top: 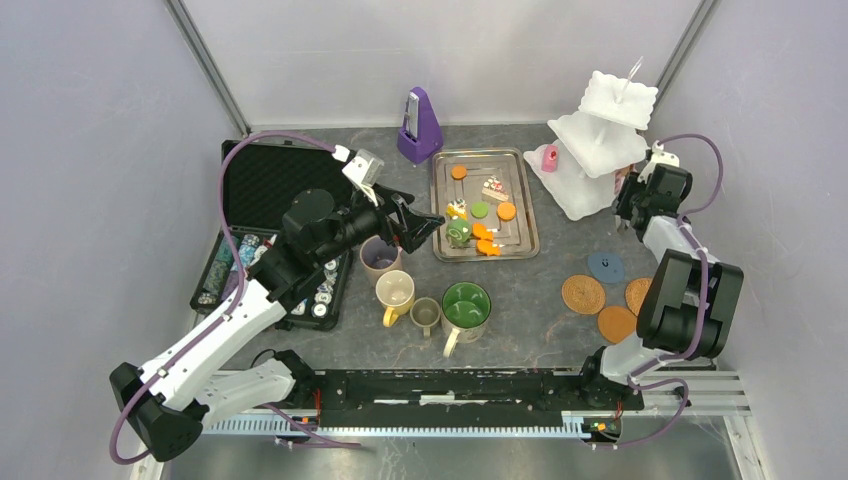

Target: Serve the afternoon tea

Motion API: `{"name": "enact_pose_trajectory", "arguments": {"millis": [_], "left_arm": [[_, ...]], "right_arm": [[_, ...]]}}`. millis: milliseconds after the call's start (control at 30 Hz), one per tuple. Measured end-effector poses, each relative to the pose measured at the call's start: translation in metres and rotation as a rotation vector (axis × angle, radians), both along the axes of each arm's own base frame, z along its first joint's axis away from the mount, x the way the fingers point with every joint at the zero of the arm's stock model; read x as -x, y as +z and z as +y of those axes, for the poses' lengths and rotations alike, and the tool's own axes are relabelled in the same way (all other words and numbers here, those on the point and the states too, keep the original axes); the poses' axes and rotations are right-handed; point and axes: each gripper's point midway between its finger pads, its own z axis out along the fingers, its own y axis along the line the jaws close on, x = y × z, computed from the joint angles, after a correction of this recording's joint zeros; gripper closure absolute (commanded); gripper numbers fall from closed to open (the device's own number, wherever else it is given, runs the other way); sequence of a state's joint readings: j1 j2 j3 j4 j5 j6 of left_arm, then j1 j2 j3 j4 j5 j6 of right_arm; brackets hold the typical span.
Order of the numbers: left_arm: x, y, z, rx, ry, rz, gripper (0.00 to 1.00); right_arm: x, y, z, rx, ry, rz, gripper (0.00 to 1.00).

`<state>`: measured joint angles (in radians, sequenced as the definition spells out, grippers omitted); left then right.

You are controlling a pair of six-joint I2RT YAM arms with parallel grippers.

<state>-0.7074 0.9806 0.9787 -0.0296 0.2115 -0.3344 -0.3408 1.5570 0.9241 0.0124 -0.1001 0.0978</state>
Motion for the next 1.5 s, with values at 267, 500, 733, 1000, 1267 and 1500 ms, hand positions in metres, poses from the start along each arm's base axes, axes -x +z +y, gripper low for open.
{"name": "enact_pose_trajectory", "arguments": {"millis": [267,500,733,1000,1267,1500], "left_arm": [[0.001,0.002,0.000,0.002,-0.002,-0.003,0.00],[0.001,0.002,-0.001,0.002,-0.003,-0.003,0.00],[0.002,0.002,-0.001,0.001,-0.005,-0.004,0.00],[0.002,0.001,-0.001,-0.007,-0.008,-0.010,0.00],[0.002,0.000,-0.001,-0.009,-0.008,-0.008,0.00],[0.002,0.000,-0.001,-0.009,-0.009,-0.008,0.00]], "right_arm": [[-0.011,-0.007,-0.011,0.033,-0.004,0.031,0.92],[-0.010,-0.024,-0.012,0.028,0.001,0.081,0.86],[-0.008,-0.032,-0.011,0.022,0.005,0.106,0.77],[-0.008,-0.032,-0.011,0.024,0.006,0.106,0.63],[-0.003,-0.036,-0.010,0.015,0.003,0.128,0.54],[0.000,-0.038,-0.008,0.007,0.003,0.143,0.50]]}}
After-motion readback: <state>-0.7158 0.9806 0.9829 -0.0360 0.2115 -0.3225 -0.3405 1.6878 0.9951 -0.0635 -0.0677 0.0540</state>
